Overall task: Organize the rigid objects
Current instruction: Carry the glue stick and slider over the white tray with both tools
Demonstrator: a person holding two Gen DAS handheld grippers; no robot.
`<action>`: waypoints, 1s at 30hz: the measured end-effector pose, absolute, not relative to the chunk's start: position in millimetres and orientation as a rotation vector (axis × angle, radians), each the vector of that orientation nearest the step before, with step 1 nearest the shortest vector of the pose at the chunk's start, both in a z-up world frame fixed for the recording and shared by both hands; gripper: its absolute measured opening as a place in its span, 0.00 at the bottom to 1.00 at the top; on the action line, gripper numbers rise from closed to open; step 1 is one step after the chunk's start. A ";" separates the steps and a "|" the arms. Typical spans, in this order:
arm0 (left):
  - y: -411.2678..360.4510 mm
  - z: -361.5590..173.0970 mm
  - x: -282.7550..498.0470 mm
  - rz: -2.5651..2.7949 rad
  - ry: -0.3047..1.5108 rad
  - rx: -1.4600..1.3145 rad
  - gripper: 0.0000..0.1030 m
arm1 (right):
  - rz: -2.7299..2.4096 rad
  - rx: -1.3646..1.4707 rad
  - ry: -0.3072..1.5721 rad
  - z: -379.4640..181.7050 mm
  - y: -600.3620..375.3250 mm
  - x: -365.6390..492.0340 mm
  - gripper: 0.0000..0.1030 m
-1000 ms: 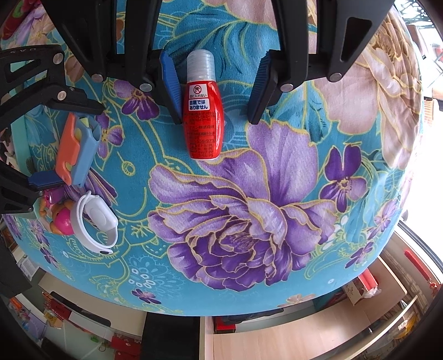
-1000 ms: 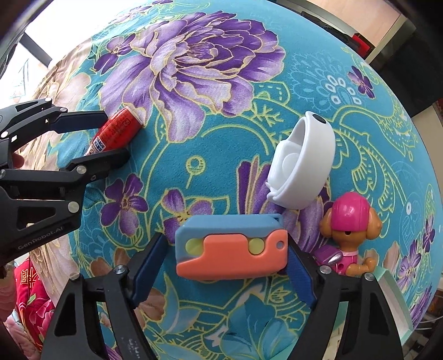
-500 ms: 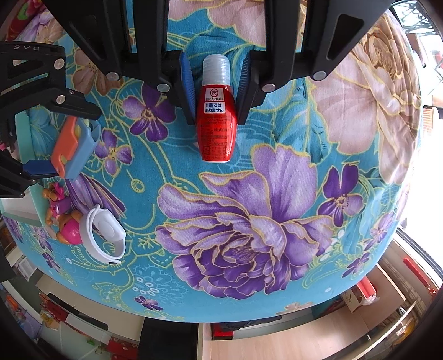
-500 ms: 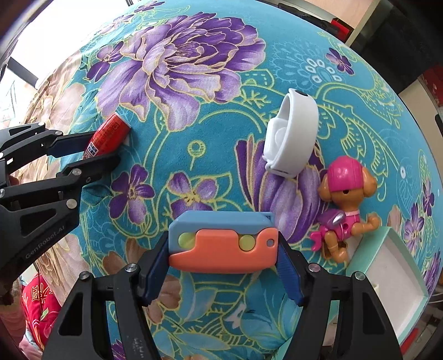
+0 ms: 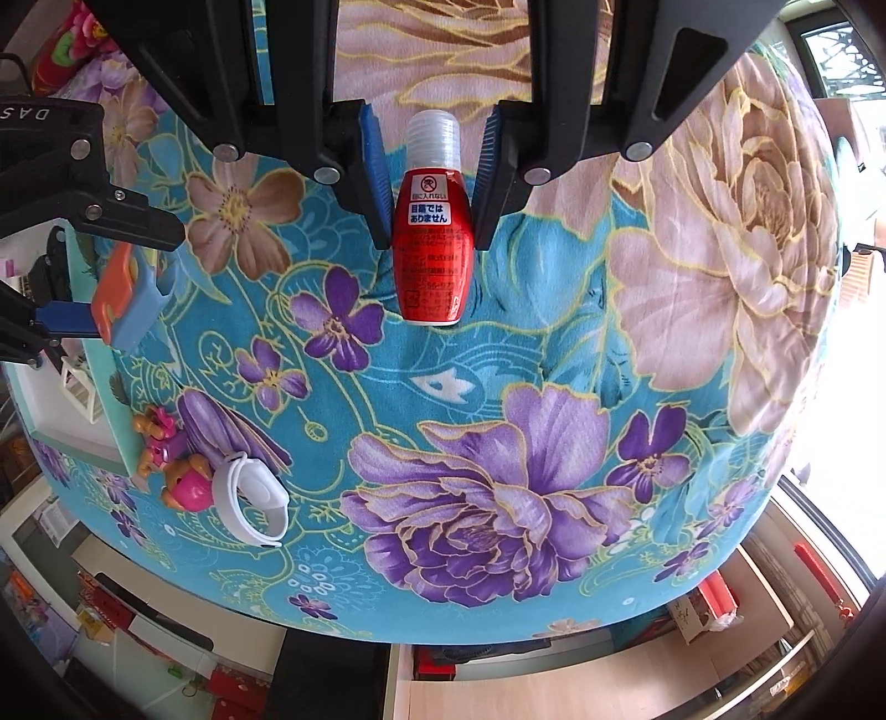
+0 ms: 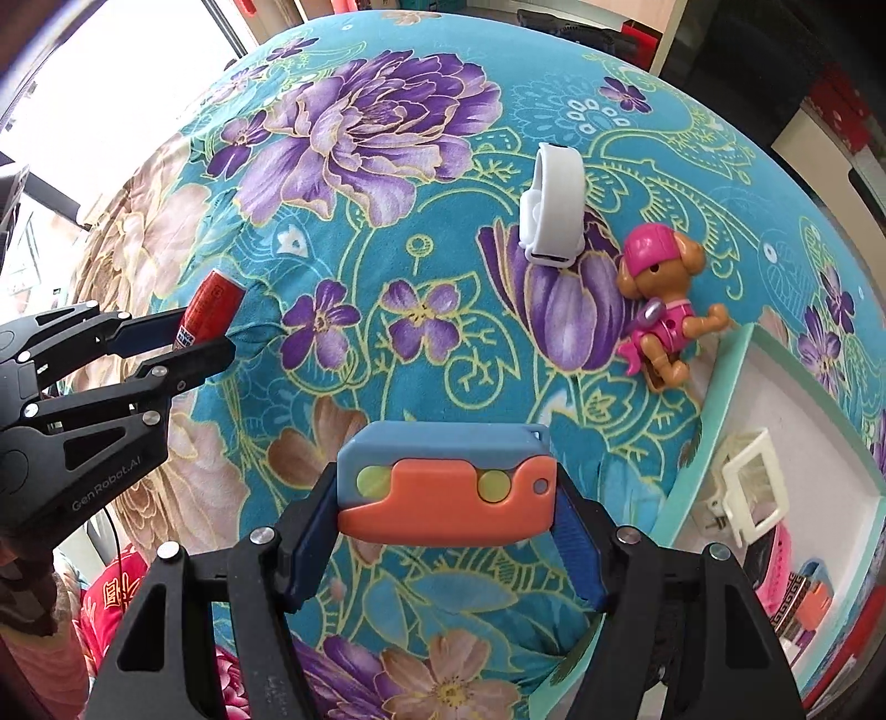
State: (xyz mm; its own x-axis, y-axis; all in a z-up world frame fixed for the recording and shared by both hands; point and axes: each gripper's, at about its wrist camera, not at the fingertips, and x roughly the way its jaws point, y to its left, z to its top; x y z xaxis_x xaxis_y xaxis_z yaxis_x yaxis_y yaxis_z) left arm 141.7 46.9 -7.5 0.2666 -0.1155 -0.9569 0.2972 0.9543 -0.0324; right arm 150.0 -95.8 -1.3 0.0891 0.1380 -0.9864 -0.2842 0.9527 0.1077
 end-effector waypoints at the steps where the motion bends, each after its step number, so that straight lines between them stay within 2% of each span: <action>1: 46.3 -4.9 136.4 -0.281 1.272 0.166 0.29 | 0.309 -0.112 1.447 2.6 -100.0 144.3 0.69; 14: 10.0 50.5 79.3 -0.327 1.238 0.193 0.29 | 0.200 -0.043 1.402 64.0 -180.5 84.6 0.69; 30: -91.6 82.6 49.3 -0.460 1.201 0.239 0.29 | -0.045 0.160 1.403 50.1 -309.5 32.9 0.69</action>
